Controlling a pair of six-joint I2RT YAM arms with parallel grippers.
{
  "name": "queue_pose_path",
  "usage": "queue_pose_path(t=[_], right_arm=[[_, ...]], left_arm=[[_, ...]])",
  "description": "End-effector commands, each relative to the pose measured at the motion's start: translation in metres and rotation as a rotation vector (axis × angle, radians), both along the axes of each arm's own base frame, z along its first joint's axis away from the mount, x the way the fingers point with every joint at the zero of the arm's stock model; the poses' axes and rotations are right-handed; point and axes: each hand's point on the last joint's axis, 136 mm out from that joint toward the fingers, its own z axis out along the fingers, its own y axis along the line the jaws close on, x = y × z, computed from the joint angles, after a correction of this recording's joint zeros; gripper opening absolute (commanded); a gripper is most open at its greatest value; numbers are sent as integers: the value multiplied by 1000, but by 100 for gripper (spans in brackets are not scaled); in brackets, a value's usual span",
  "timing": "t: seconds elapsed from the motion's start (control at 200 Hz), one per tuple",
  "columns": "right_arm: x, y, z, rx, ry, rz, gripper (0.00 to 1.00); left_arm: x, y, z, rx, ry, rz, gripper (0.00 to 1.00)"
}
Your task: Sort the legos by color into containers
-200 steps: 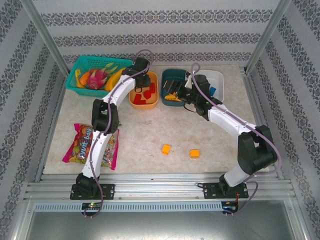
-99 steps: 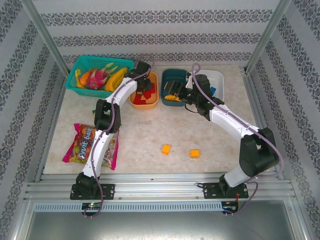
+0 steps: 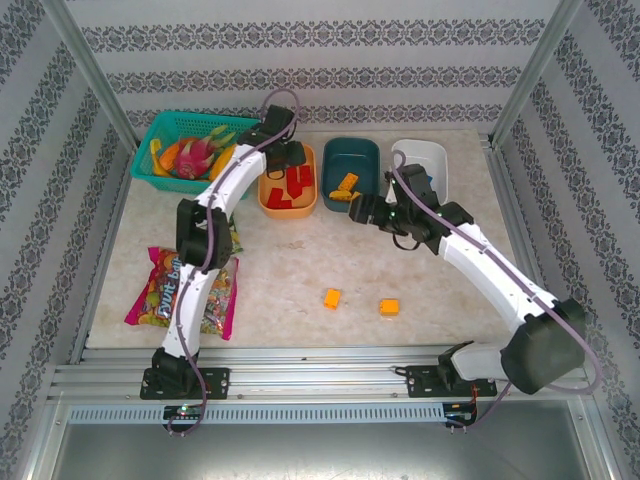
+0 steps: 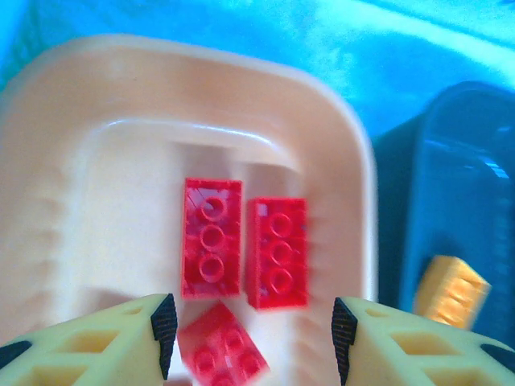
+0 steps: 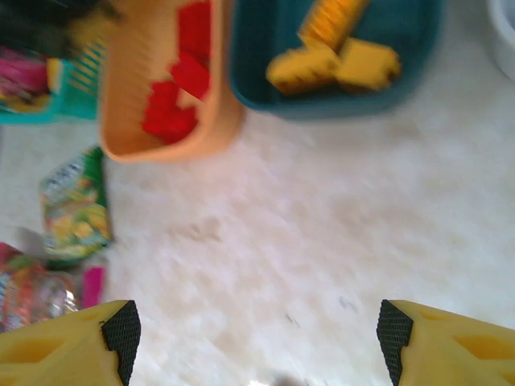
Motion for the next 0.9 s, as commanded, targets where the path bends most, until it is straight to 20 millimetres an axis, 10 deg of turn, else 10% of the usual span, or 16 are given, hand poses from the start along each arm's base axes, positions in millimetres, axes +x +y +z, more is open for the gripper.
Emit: queue_pose_path(t=[0.0,0.225,0.515,0.899], right_arm=[[-68,-41,-45,-121,300,-134,79],[-126,-53,-76,-154,520,-103,82],[-163,-55,-125,-206,663,4,88],[-166,-48,-168,-324,655,46,83]], left_arm=[[-33,-34,71,-90,-93,-86,56],[-149,-85,86,-134,-68,-302,58],[-297,-100,60,-227,19,-509,59],[-358,-72,53,-266,24,-538,73]])
